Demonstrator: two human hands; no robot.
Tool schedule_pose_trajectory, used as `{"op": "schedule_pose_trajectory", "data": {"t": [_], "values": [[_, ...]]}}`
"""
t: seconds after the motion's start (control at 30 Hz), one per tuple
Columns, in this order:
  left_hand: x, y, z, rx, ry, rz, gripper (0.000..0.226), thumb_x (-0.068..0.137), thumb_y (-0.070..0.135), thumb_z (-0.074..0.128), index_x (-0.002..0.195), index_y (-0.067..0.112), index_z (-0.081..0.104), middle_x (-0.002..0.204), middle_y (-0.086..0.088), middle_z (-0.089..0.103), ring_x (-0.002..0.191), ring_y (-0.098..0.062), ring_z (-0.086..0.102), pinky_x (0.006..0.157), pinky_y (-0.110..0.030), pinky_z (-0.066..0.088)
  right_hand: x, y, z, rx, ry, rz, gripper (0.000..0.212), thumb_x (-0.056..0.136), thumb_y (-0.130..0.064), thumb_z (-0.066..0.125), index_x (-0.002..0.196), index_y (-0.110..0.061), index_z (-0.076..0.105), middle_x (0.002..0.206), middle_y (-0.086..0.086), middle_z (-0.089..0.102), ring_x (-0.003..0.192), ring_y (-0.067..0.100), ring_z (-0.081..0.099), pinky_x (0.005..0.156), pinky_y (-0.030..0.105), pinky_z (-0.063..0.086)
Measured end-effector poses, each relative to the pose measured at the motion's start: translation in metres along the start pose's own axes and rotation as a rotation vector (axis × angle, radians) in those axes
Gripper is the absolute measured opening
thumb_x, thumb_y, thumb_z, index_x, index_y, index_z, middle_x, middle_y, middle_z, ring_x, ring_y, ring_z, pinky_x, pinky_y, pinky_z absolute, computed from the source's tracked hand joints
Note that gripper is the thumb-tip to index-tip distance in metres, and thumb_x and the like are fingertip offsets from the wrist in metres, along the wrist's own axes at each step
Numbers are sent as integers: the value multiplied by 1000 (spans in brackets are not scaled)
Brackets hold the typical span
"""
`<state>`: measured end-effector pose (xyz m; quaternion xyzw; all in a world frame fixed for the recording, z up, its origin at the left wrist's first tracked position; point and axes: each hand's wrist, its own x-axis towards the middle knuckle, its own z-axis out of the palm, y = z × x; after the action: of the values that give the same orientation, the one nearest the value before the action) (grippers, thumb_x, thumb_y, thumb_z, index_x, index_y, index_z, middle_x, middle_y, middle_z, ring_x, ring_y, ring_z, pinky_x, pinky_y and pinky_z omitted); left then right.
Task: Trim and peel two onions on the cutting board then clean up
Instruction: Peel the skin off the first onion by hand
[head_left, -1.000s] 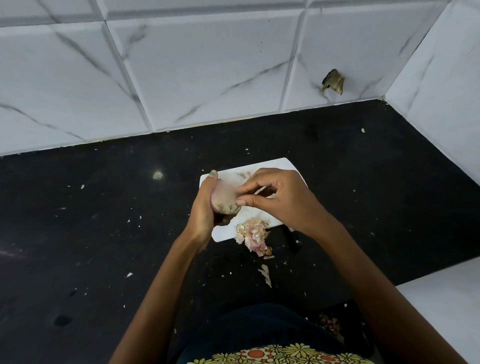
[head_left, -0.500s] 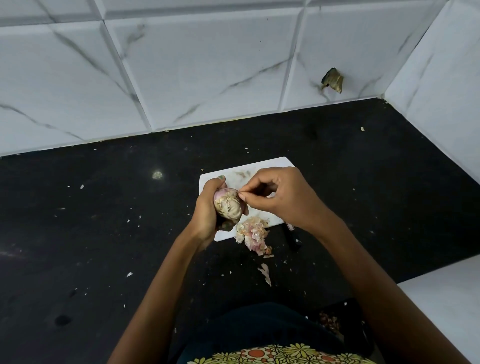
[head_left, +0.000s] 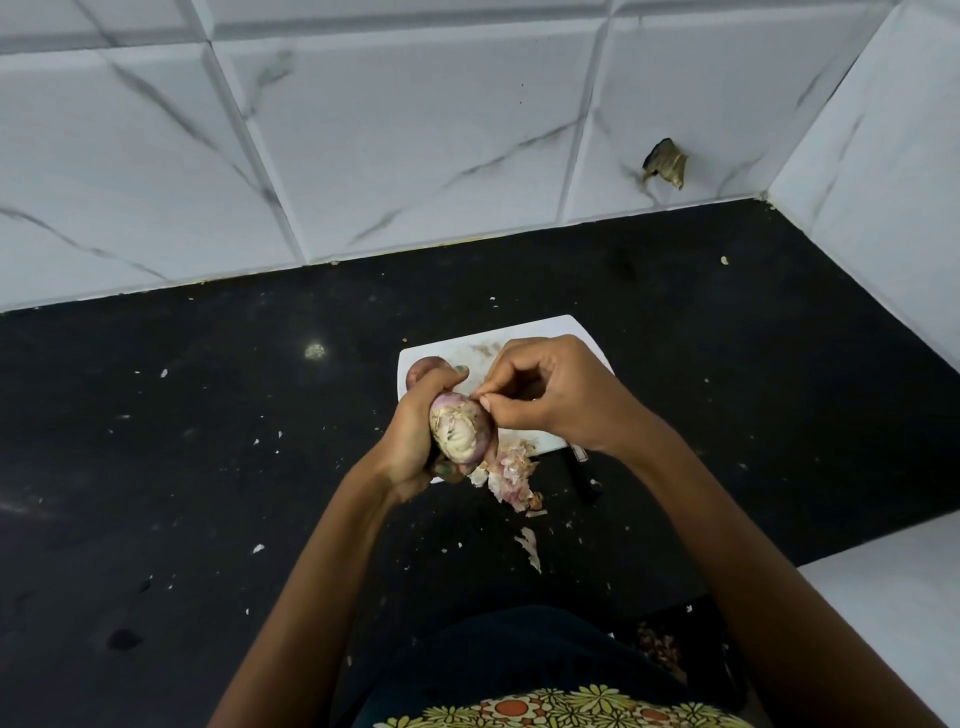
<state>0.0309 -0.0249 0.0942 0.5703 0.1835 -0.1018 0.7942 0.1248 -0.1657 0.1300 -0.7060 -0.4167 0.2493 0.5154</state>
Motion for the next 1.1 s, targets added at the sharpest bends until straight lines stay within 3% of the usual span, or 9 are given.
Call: {"op": "schedule_pose_trajectory", "data": {"t": [0.27, 0.43, 0.53, 0.73, 0.9, 1.1], "values": [[6, -4, -5, -23, 42, -38, 53, 93, 49, 36, 71, 3, 50, 58, -15, 48, 38, -19, 40, 40, -17, 20, -4, -6, -3, -24, -56, 72, 24, 68, -13, 85, 86, -7, 70, 85, 3, 70, 79, 19, 69, 73, 32, 59], [4, -4, -3, 64, -12, -22, 65, 95, 51, 30, 63, 0, 53, 63, -17, 47, 37, -19, 37, 35, -17, 26, -2, -3, -2, -6, -17, 66, 5, 77, -1, 74, 79, 0, 69, 79, 13, 69, 71, 16, 66, 70, 31, 57], [5, -5, -4, 64, -15, -18, 66, 96, 50, 29, 57, 4, 53, 56, -14, 47, 35, -19, 35, 36, -15, 24, -3, -4, -3, -6, -20, 70, 6, 78, -2, 74, 81, 1, 70, 80, 13, 70, 73, 20, 67, 71, 33, 57], [8, -4, -8, 56, 29, -17, 46, 93, 48, 39, 81, 4, 48, 51, -14, 48, 37, -18, 38, 38, -17, 19, -3, -7, 2, -13, -34, 105, 20, 70, -9, 83, 82, -5, 67, 81, 8, 70, 69, 11, 66, 66, 25, 55], [9, -5, -8, 85, -11, 1, 55, 96, 47, 32, 70, 1, 47, 58, -16, 46, 36, -18, 33, 37, -17, 16, -4, -8, 1, 14, -32, 107, 12, 74, -3, 78, 80, -6, 69, 81, 11, 70, 70, 12, 67, 67, 23, 55], [9, -10, -9, -1, 38, -33, 52, 95, 45, 36, 62, 8, 51, 47, -12, 46, 36, -18, 36, 39, -17, 20, -5, -9, 1, 10, -51, 120, 19, 72, -10, 82, 85, -5, 70, 85, 5, 71, 75, 14, 69, 69, 23, 55]]}}
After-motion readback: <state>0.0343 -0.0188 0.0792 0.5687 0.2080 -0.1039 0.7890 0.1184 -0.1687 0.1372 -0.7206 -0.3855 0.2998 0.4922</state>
